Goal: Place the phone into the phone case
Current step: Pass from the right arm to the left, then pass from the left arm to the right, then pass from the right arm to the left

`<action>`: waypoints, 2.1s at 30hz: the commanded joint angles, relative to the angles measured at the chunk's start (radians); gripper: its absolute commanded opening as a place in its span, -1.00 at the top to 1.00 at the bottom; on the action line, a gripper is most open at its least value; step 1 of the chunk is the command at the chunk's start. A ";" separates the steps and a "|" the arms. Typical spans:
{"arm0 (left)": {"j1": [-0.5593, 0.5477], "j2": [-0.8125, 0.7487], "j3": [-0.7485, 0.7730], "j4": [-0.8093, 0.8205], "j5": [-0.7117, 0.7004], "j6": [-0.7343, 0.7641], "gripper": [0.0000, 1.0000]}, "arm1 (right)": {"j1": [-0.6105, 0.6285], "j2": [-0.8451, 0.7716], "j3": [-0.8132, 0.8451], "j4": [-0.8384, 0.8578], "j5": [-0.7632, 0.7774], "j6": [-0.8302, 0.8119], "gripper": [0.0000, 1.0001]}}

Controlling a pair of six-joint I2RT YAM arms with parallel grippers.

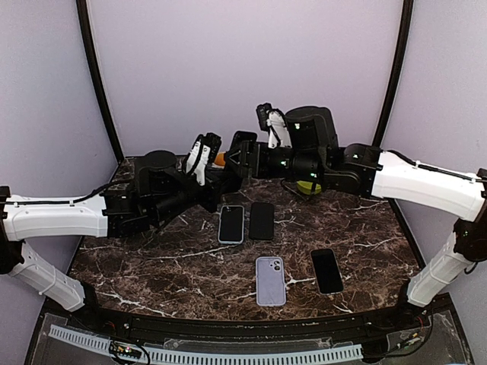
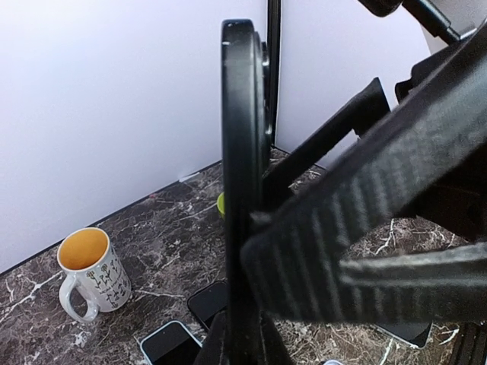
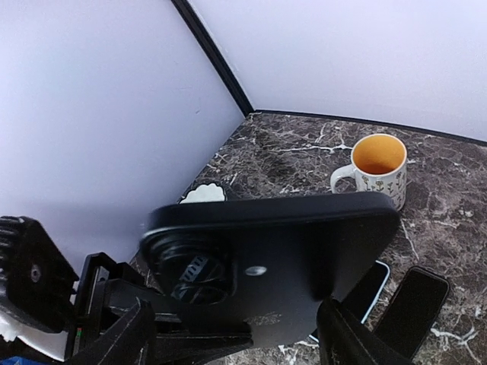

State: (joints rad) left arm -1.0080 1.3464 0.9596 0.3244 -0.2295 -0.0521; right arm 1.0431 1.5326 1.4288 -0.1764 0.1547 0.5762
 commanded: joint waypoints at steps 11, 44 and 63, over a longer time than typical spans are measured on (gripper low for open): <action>-0.009 -0.285 -0.136 0.186 0.468 -0.021 1.00 | -0.127 -0.336 -0.134 0.040 -0.709 -0.569 -0.97; -0.210 -0.236 -0.361 0.583 -0.187 1.236 -0.57 | -0.175 -0.180 0.108 -0.095 -0.446 0.157 1.00; -0.265 0.172 -0.373 1.423 -0.232 1.811 -0.50 | -0.125 -0.154 0.070 -0.080 -0.495 0.181 1.00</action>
State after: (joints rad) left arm -1.2678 1.5223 0.5426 1.5566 -0.4301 1.7245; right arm 0.9047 1.3800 1.4963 -0.3557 -0.3012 0.7395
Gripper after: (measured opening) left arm 0.779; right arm 0.057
